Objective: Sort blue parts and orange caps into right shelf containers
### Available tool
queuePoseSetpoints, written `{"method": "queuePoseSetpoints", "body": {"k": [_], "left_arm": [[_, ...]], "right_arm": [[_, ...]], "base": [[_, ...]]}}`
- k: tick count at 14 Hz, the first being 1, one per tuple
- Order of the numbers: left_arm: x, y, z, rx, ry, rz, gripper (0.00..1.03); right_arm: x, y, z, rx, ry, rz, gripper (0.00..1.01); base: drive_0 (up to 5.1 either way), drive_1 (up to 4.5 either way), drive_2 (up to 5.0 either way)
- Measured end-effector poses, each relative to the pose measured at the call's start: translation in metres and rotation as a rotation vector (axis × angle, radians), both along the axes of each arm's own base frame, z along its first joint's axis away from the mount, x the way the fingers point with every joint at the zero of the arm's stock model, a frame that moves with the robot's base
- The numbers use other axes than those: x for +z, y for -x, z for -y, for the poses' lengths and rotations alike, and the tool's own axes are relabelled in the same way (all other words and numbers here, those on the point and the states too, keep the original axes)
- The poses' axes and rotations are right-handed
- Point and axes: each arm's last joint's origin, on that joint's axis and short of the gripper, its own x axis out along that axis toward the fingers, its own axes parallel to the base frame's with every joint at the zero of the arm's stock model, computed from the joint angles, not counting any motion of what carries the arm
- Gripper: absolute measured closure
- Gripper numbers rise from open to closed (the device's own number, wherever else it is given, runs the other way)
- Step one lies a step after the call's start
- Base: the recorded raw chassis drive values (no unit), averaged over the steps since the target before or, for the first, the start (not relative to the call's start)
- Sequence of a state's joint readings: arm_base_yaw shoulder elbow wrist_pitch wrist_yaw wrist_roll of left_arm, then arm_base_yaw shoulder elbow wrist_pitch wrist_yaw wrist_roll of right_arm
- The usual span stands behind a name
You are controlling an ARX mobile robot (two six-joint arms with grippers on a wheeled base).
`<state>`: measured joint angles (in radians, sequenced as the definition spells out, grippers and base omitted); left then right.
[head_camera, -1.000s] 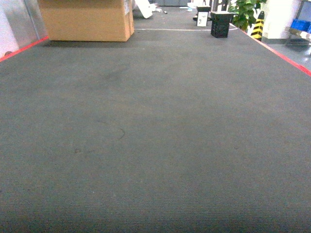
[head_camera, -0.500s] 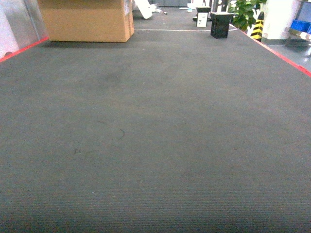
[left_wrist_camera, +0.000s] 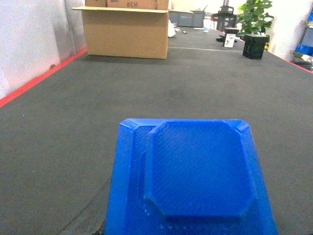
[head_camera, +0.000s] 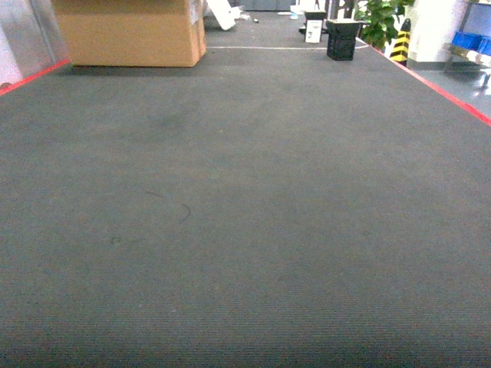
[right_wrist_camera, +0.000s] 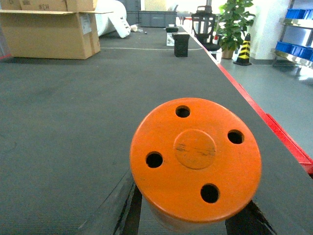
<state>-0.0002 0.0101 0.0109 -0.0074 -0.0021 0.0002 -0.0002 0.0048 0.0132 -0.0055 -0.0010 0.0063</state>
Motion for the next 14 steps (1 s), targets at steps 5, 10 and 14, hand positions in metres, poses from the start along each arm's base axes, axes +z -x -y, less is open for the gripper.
{"method": "queuePoseSetpoints", "body": {"k": [5,10,14], "left_arm": [[0.0,0.0,0.0,0.0,0.0,0.0,0.6],[0.0,0.0,0.0,-0.001,0.0,0.0,0.6],[0.0,0.0,0.0,-0.002,0.0,0.0,0.6]], "right_arm": [[-0.0001,0.0,0.0,0.0,0.0,-0.001,0.6],[-0.0001,0.0,0.0,0.0,0.0,-0.001,0.6],[-0.0001,0.0,0.0,0.0,0.0,-0.001,0.6]], "base": [[-1.7,-1.67,-1.7],[-1.6,-1.59,-1.6],[-1.6,-1.56,-1.6]]}}
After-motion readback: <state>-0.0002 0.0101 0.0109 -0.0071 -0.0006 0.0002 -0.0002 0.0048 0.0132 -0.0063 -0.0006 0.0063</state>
